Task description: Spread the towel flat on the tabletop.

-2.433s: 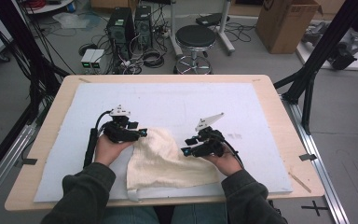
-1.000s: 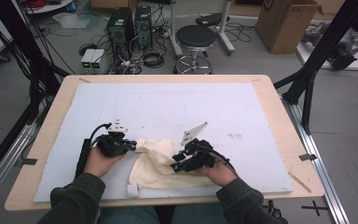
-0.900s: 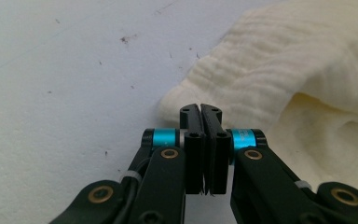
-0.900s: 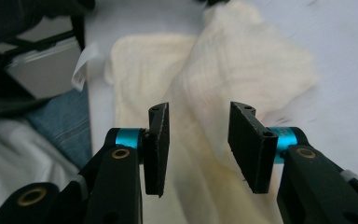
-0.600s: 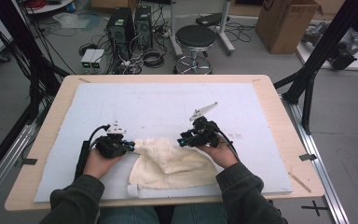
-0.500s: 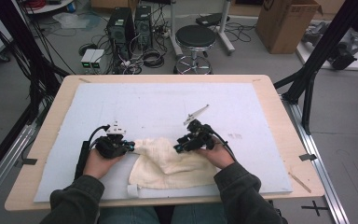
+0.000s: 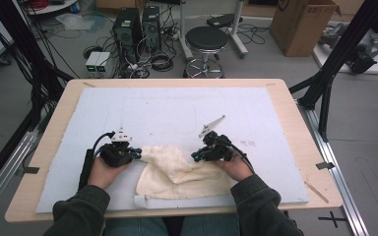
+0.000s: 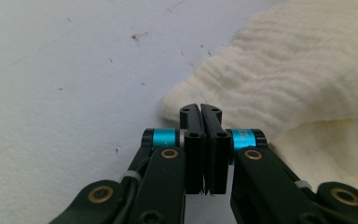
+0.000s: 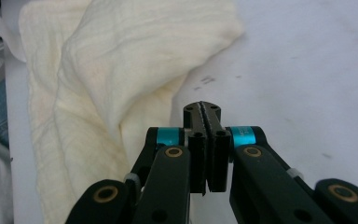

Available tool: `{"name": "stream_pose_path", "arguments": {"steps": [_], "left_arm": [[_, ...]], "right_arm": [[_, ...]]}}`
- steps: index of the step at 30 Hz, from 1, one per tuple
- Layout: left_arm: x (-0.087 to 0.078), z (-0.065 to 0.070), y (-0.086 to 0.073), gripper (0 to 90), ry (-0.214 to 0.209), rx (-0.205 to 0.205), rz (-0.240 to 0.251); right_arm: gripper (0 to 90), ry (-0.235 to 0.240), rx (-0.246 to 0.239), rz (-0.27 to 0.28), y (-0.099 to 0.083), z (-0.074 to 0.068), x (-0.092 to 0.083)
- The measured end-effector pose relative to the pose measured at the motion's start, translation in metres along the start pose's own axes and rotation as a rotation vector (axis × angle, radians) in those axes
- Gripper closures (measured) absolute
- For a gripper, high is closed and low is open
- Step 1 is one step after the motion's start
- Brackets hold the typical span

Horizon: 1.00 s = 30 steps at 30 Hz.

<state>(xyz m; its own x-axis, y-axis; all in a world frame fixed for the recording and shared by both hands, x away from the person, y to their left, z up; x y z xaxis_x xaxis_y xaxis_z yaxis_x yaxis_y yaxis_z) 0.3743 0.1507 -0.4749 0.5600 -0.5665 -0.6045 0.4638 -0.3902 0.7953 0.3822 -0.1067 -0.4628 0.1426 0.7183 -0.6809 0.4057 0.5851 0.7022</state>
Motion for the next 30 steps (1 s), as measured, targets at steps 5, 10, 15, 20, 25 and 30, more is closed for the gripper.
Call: {"name": "stream_pose_path", "arguments": {"steps": [5, 10, 15, 20, 25, 30], "left_arm": [[0.001, 0.000, 0.000, 87.6, 0.001, -0.007, 0.002], [0.002, 0.000, 0.000, 87.6, -0.003, -0.003, -0.001], [0.002, 0.000, 0.000, 87.6, -0.003, 0.000, -0.003], [0.004, 0.002, 0.000, 87.6, -0.009, 0.000, 0.000], [0.002, 0.001, 0.001, 87.6, -0.005, -0.001, 0.009], [0.001, 0.001, 0.002, 87.7, -0.007, -0.004, 0.019]], "right_arm": [[65.2, 0.097, 0.059, 0.036, -0.002, -0.004, -0.010], [55.2, 0.157, 0.057, -0.008, -0.003, -0.012, 0.004], [52.9, 0.219, 0.078, -0.043, -0.007, -0.018, 0.019], [71.4, 0.178, -0.003, -0.064, -0.005, -0.026, 0.028], [85.9, 0.157, -0.033, -0.083, -0.007, -0.027, 0.026], [86.2, 0.085, -0.021, -0.034, -0.006, -0.018, 0.002]]}}
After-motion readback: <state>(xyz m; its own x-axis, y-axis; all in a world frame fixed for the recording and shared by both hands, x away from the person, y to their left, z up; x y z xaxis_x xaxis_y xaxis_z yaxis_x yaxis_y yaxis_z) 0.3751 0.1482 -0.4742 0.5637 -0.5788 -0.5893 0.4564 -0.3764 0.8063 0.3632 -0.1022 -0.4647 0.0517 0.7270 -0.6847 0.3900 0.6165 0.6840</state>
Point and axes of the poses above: each handheld gripper's, and its own axes: x roughly forward along the jaws, y roughly out of its top, z roughly to its right, the point moved 7 cm from there along x, roughly forward along the jaws, and after that the axes turned 6 degrees about z, right-handed, at the moved point
